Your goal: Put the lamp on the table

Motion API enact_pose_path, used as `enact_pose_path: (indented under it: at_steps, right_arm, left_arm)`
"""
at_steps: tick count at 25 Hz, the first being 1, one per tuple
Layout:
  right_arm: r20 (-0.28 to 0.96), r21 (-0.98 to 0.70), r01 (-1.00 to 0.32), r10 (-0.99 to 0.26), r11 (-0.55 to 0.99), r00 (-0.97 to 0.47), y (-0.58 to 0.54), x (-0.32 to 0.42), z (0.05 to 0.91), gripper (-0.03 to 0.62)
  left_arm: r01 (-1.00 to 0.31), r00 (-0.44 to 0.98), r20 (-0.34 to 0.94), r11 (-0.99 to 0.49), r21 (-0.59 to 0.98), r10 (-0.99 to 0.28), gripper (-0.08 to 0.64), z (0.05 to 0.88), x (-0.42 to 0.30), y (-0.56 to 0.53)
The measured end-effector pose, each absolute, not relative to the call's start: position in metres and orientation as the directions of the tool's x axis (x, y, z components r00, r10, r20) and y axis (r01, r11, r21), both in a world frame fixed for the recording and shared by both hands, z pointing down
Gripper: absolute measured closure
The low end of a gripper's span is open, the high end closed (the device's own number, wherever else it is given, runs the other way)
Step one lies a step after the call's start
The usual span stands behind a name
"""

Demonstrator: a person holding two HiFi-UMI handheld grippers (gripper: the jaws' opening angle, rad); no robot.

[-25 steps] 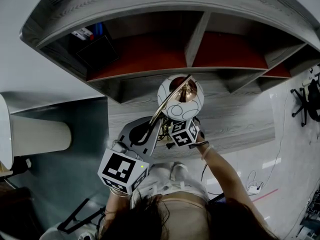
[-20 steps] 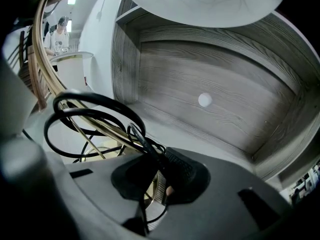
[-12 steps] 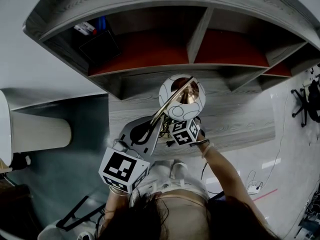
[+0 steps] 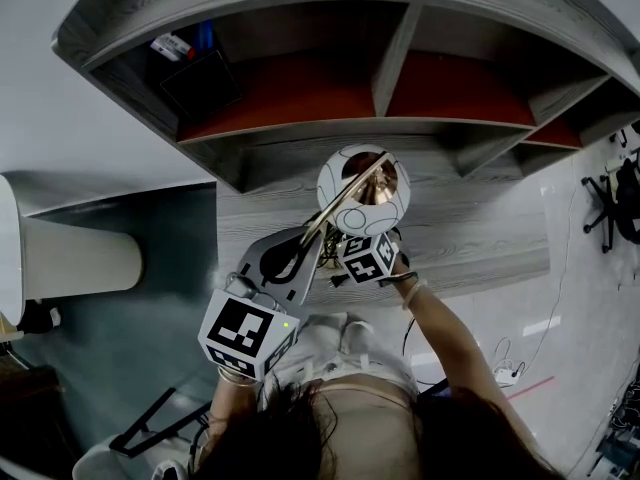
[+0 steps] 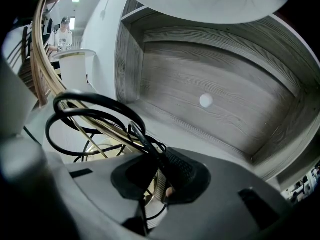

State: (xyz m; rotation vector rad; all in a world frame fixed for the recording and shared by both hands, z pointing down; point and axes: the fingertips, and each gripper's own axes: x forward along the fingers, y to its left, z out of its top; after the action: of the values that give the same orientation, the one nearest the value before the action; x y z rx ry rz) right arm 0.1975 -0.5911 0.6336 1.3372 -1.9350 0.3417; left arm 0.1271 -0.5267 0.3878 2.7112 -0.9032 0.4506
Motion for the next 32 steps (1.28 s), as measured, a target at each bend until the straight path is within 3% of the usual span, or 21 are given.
enact_pose_path:
  at_steps: [32]
  right_arm:
    - [0.711,0.189,-0.887,-0.681,0.421,-0.172,-0.575,0.199,0.640,0.538]
  left_arm:
    - [-0.706,0.681,0.375,-0.700,0.109,-0.629,0.541,0.391,0.113,-0.514]
